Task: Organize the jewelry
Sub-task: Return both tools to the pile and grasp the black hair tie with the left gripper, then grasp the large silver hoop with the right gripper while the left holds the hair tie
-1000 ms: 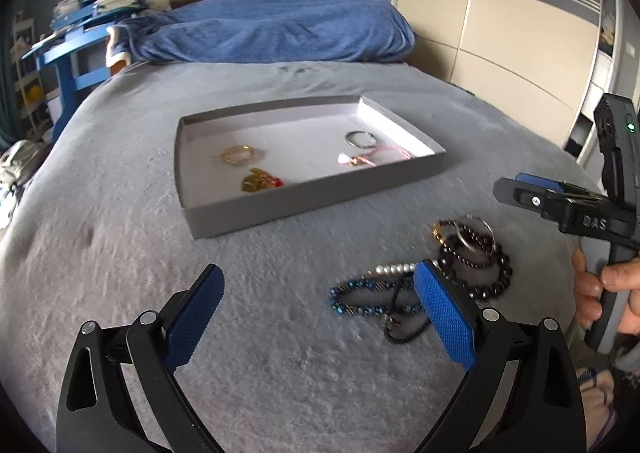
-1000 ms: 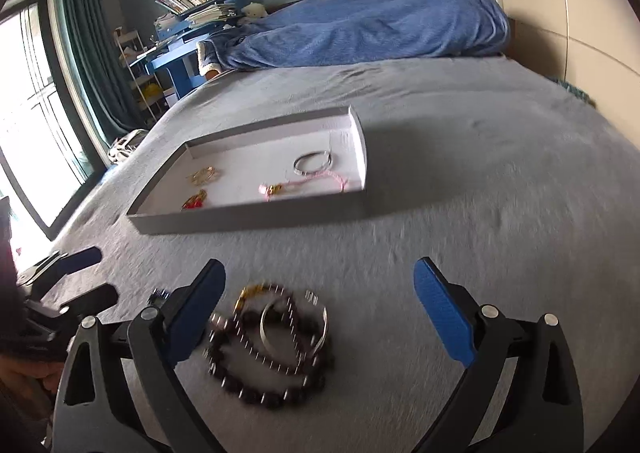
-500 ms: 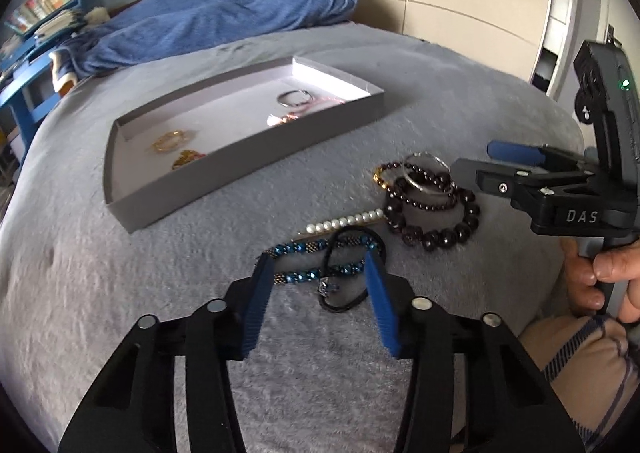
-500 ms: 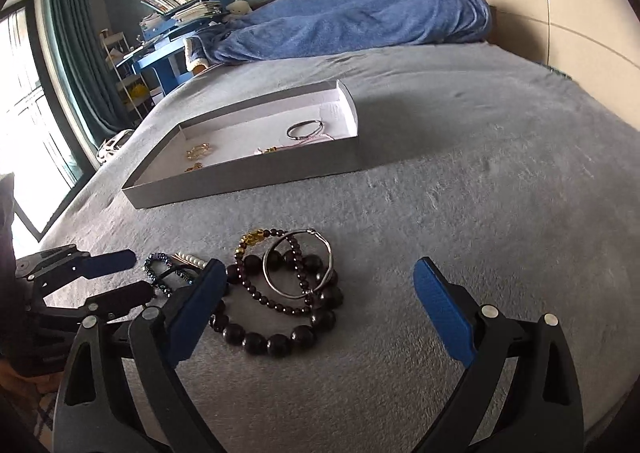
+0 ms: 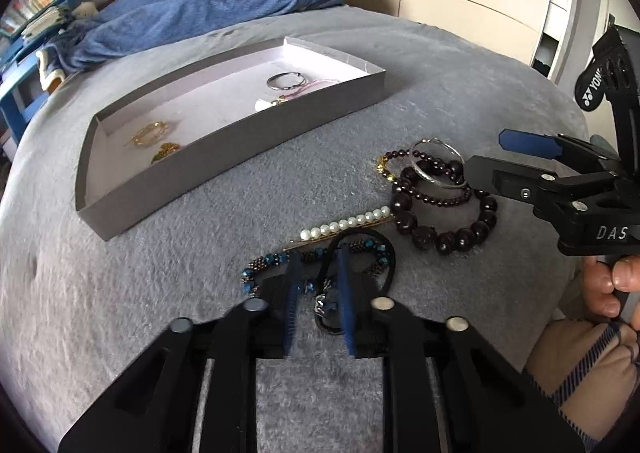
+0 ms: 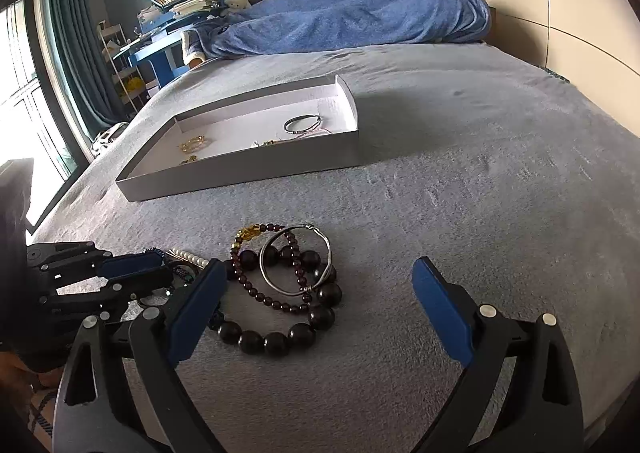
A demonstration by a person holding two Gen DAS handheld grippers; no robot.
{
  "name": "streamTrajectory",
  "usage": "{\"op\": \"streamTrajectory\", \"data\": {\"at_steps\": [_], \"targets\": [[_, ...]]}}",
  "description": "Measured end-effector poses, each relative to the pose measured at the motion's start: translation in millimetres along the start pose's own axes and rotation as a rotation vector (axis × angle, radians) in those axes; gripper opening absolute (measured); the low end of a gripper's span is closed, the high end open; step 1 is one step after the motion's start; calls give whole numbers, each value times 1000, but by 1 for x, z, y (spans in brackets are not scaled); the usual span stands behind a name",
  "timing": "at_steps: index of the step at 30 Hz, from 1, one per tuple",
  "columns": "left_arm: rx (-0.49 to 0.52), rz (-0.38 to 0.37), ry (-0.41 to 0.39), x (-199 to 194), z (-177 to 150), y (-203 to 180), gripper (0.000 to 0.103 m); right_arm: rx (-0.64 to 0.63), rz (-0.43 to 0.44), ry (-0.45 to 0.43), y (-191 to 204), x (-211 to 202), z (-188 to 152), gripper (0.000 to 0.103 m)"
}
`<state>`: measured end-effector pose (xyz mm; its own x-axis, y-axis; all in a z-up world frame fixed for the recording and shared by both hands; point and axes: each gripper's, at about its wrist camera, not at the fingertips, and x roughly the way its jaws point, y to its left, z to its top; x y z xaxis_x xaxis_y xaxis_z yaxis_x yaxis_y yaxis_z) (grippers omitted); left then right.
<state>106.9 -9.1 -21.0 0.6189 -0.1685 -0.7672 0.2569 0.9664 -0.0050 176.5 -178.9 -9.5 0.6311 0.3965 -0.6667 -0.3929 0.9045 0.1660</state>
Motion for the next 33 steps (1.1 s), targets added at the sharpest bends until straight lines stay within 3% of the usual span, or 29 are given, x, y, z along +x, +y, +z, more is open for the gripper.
{"op": "streamTrajectory", "data": {"at_steps": [1, 7, 12, 17, 25, 33], "targets": [[4, 7, -1, 0, 0, -1, 4, -1, 0, 2, 0, 1, 0, 92], [49, 33, -72, -14, -1, -10, 3, 11, -4, 7, -3, 1, 0, 92], [-20, 40, -162, -34, -4, 2, 3, 22, -6, 12, -5, 2, 0, 92], [-90, 52, -201, -44, -8, 15, 3, 27, -14, 19, -7, 2, 0, 92], [-289, 150, -192, -49, -19, 52, 4, 19, -33, 47, -7, 7, 1, 86], [-351, 160, -112, -37, -24, 66, 4, -81, -20, 118, 9, 24, 3, 82]]}}
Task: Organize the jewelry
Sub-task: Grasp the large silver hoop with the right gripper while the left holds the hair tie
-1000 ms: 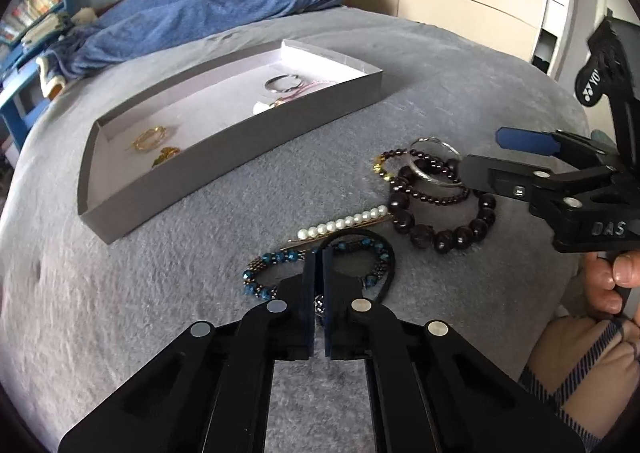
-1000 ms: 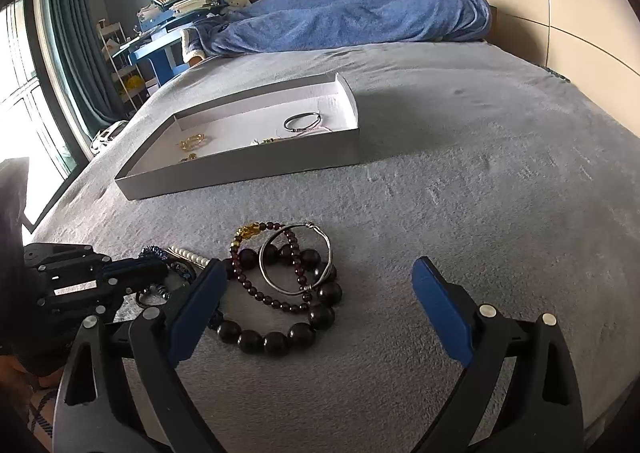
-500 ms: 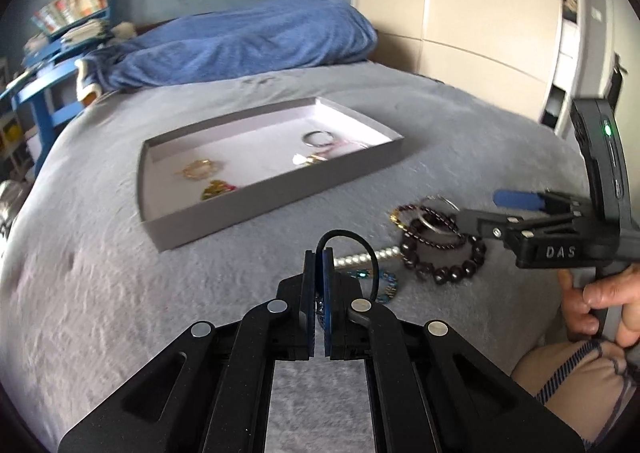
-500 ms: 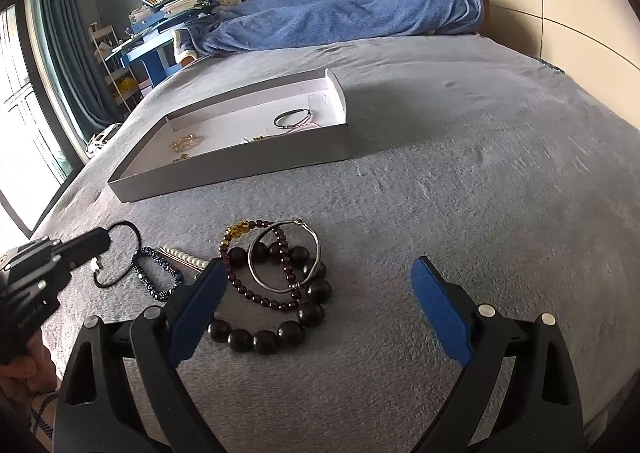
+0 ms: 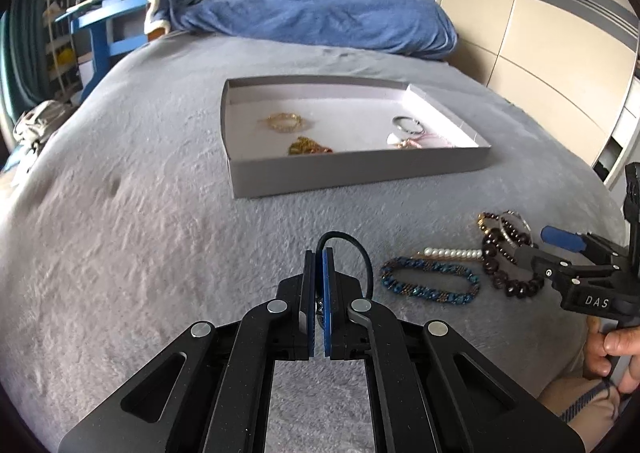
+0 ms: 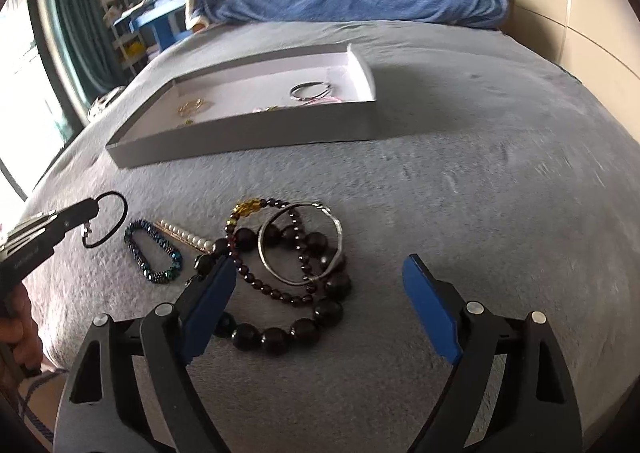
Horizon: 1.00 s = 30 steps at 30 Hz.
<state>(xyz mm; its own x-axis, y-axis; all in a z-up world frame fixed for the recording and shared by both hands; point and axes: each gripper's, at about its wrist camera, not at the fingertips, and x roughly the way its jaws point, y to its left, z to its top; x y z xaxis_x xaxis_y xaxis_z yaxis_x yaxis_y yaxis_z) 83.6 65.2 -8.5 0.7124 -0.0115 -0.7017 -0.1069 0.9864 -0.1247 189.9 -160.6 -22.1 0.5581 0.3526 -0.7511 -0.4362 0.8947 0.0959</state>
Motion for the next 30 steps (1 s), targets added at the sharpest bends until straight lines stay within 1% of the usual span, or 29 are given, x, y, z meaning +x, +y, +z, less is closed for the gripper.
{"op": "streamTrajectory", "data": {"at_steps": [4, 6, 8, 15, 18, 21, 23, 25, 30], "targets": [[12, -1, 8, 1, -2, -1, 4, -14, -19, -4, 0, 4, 3, 75], [13, -2, 9, 1, -2, -2, 4, -1, -25, -17, -3, 3, 5, 75], [11, -4, 15, 3, -2, -2, 4, -1, -21, -10, -5, 6, 7, 74], [6, -7, 52, 11, -2, -1, 4, -61, -29, 8, 5, 13, 7, 73], [4, -8, 67, 15, -3, -1, 4, -76, -39, 11, 6, 17, 9, 67], [6, -8, 79, 17, -4, -1, 4, -71, -19, 12, 4, 20, 10, 60], [6, -10, 86, 19, -4, -1, 4, -73, -2, 10, 5, 20, 10, 50], [3, -10, 93, 20, -4, 0, 5, -78, 15, 9, 6, 20, 10, 45], [7, -7, 107, 23, -5, -1, 8, -60, 35, 1, 4, 18, 10, 45]]}}
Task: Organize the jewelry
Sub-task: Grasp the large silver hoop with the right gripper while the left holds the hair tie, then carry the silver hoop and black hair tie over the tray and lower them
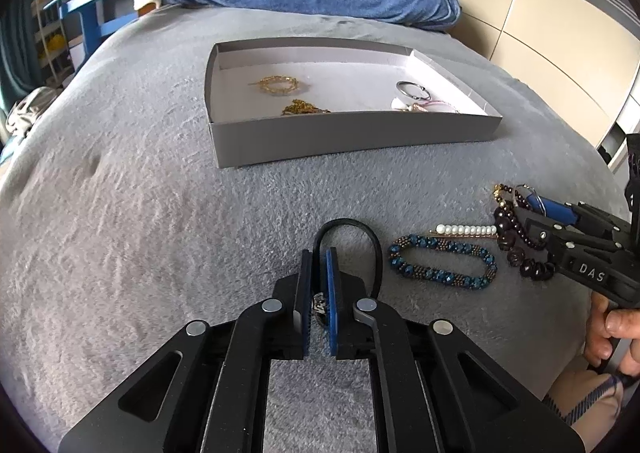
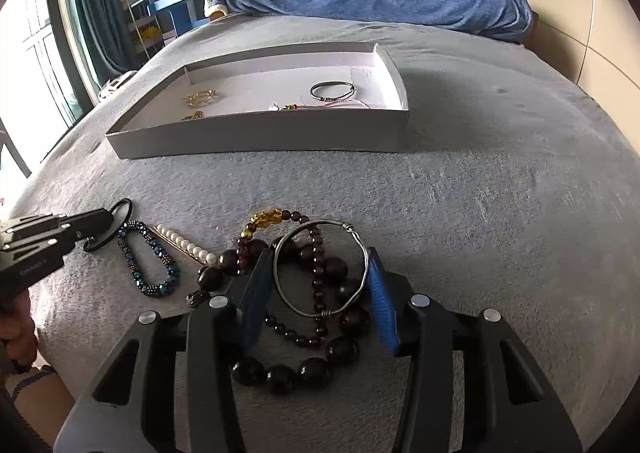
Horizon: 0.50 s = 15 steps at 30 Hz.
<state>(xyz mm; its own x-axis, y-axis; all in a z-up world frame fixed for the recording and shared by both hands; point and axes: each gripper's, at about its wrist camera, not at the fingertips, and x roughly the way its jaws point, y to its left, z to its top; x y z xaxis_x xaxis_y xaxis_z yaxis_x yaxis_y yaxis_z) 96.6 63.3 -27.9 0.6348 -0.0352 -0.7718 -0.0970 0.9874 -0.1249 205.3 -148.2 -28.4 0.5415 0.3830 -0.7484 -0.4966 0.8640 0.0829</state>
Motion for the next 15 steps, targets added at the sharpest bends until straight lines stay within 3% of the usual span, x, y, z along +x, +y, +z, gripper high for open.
{"op": "streamTrajectory", "data": {"at_steps": [7, 15], "targets": [[-5, -9, 4, 1, 1, 1, 6, 61, 37, -41, -10, -10, 1, 45], [-11, -24, -73, -20, 6, 4, 4, 69, 54, -77, -11, -21, 9, 45]]}}
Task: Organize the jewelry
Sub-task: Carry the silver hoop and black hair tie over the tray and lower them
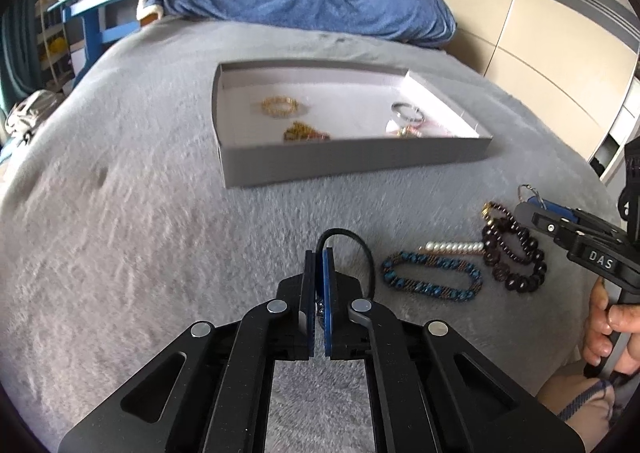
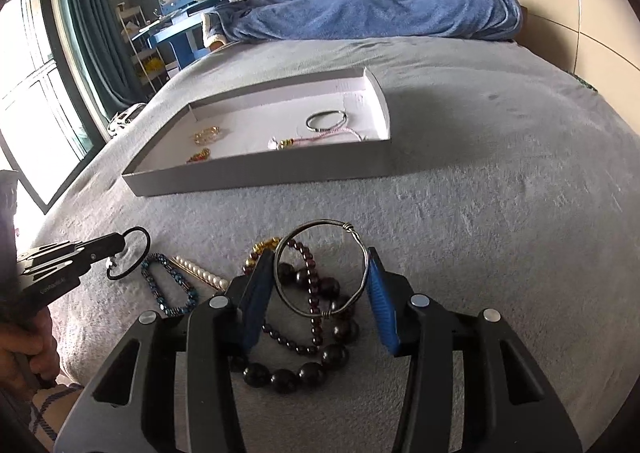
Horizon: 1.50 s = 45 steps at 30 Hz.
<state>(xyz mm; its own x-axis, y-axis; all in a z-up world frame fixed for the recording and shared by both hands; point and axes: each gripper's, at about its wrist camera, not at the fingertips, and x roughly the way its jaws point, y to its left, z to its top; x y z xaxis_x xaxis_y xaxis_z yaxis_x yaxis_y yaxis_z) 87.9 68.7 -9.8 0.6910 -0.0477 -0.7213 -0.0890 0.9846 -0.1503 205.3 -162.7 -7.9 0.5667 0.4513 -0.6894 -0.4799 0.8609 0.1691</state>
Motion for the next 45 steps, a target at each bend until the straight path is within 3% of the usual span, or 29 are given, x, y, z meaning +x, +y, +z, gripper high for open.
{"op": "streamTrajectory", "data": {"at_steps": [24, 45], "targets": [[91, 20, -185, -39, 54, -14, 4, -77, 17, -50, 19, 12, 48, 45], [127, 35, -178, 14, 105, -21, 4, -181, 13, -11, 40, 68, 111, 45]]}}
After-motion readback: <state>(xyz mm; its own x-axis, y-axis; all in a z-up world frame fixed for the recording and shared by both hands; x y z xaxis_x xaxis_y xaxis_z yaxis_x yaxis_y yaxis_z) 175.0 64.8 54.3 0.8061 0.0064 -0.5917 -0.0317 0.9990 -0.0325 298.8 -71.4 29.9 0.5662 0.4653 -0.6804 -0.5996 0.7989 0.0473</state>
